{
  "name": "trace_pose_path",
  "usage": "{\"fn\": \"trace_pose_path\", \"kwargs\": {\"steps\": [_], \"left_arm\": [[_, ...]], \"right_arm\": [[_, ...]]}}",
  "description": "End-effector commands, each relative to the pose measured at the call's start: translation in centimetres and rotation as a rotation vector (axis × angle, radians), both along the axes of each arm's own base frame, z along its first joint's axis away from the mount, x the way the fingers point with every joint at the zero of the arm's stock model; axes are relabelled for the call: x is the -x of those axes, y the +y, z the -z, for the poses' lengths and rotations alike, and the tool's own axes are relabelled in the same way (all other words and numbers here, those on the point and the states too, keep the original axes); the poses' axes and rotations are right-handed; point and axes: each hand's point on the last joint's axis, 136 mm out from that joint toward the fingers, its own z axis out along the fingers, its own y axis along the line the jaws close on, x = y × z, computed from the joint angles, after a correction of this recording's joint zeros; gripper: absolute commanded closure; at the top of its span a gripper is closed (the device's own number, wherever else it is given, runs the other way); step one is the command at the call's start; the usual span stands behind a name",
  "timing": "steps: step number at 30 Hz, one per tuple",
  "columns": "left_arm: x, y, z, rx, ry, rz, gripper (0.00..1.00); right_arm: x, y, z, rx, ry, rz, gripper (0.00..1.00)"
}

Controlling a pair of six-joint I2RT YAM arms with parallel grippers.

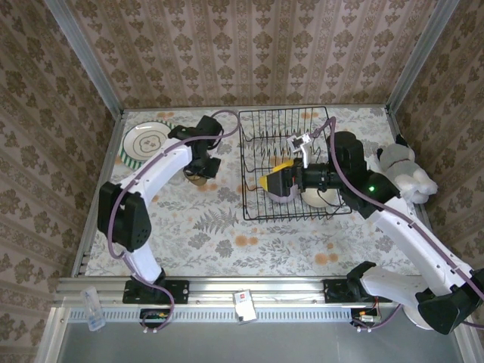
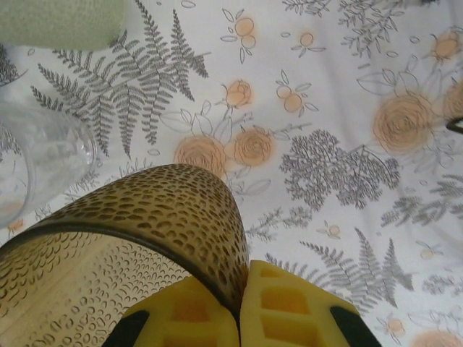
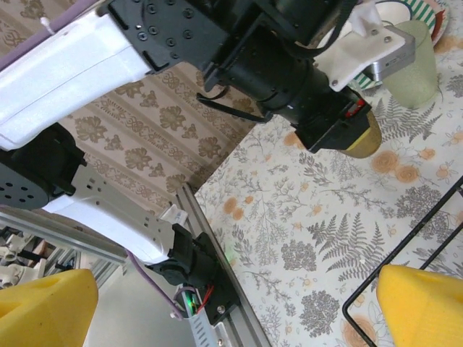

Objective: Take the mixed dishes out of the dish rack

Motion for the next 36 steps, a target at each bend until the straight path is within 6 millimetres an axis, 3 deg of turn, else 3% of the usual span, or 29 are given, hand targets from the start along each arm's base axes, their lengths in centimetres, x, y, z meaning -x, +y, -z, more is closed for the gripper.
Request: {"fn": "trace_pose_path", "kwargs": {"steps": [1, 13, 22, 24, 36], "left_arm": [[-1.9, 0.1, 0.4, -0.057, -0.038, 0.009, 1.0], [-5.5, 1.1, 3.4, -0.081, -0.017, -0.03, 1.0], [-6.4, 1.7, 5.1, -0.112, -0.009, -0.053, 1.0], [-7.0, 3.0, 5.3, -0.117, -0.004, -0.083, 1.0], [-7.9, 3.5, 6.7, -0.107, 0.012, -0.105, 1.0]], "right_arm": [[0.7, -0.5, 0.6, 0.029, -0.009, 0.007, 0.0], [1.3, -1.9, 2.0, 0.071, 0.002, 0.067, 0.0], [0.6, -2.0, 2.2, 0.091, -0.002, 0.093, 0.0], [0.5, -1.9, 2.3, 0.089, 0.005, 0.09, 0.0], [0.1, -1.6, 2.7, 0.087, 0.018, 0.089, 0.0]]}}
